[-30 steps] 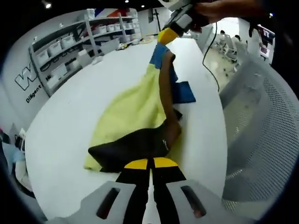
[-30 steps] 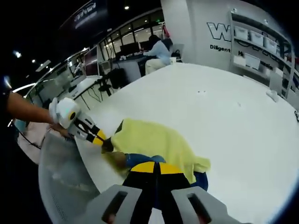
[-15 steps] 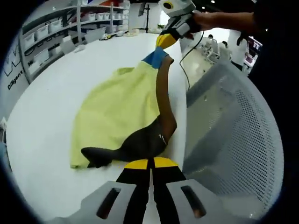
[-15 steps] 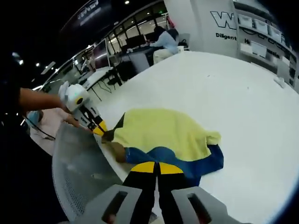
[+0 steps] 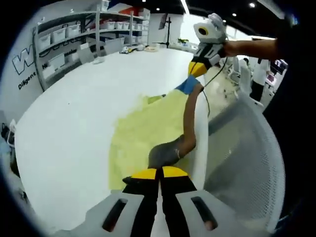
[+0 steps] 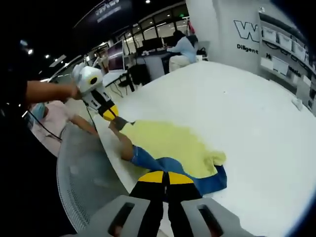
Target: Fold the garment on the visible template until the final outline fits inside the template.
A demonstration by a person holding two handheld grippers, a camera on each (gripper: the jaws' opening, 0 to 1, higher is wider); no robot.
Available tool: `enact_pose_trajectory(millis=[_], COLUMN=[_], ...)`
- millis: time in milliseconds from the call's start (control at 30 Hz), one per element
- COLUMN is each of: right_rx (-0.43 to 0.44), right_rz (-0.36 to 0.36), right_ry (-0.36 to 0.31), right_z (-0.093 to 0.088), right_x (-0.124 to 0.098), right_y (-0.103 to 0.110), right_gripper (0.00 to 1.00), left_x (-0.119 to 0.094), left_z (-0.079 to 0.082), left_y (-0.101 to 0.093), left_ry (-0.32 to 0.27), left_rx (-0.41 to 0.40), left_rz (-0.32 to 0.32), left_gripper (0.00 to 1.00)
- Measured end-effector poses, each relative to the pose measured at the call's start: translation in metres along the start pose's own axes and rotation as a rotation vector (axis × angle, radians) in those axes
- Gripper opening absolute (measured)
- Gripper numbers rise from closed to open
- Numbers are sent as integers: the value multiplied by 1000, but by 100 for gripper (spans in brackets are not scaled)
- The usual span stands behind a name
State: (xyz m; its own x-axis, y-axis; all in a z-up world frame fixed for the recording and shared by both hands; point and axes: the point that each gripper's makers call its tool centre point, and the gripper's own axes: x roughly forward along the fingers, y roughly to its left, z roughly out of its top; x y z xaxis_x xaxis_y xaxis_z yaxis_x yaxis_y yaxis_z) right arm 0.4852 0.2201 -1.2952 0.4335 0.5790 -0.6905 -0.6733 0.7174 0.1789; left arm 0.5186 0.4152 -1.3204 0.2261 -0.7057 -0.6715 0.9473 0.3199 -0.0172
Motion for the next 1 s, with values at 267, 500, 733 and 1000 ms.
enact_pose_trajectory(millis=[267, 500, 733, 1000], right_rx=[-18, -28, -15, 23], right_rz=[-60, -140, -197, -252], right_ry=[-70, -107, -147, -172], right_z=[36, 63, 87, 112], right_x=[-5, 1, 6, 21], right_y=[-24, -55, -82, -112], right_gripper=[0, 0, 0, 0], left_x=[-5, 2, 4, 14], left_z=[34, 54, 79, 93], left_y=[42, 77, 113, 148], left_ry=[-58, -57, -79, -69], left_rx=[-18, -32, -73, -108], left_rz=[116, 178, 243, 264], left_gripper=[0, 0, 0, 0])
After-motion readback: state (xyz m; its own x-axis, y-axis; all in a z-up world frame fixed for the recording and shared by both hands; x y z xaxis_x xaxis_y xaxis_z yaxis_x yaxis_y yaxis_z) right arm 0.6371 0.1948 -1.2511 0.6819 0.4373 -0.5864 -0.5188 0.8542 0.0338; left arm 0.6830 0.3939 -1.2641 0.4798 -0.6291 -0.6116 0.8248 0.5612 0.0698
